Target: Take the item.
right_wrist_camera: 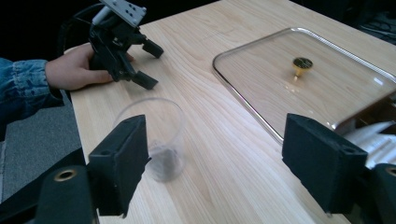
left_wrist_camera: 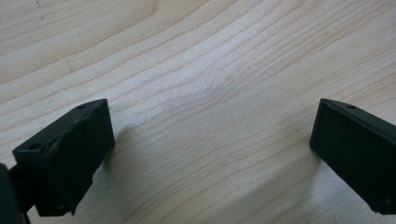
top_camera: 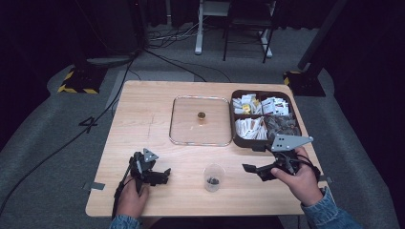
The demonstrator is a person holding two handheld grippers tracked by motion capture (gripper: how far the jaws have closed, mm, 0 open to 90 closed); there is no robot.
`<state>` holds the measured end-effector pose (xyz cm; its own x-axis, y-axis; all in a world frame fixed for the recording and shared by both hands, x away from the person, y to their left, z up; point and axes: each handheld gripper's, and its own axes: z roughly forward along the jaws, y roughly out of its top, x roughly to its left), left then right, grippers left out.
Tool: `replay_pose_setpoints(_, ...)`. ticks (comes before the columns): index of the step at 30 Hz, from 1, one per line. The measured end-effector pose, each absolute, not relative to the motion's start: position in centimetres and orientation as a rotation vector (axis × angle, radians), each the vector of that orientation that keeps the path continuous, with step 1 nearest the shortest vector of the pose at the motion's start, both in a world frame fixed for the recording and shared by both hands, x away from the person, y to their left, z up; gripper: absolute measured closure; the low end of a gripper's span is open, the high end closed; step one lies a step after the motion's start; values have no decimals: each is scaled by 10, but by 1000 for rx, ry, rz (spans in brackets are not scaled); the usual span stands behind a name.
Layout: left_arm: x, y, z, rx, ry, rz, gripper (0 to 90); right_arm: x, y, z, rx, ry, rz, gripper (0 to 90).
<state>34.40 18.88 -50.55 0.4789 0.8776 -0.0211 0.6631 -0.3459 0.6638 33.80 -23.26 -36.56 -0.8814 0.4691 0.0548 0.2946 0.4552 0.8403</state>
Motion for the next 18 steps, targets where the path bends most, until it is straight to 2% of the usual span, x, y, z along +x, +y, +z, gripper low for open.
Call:
replay_pose_setpoints(4,344,189,-505,2117,1271,458,2,340,-246,-367,685,2514,1373,162)
replay_pose_setpoints(18,343,189,-506,2115,1274,458,2,353,-295,-381,830,2451,1214,158)
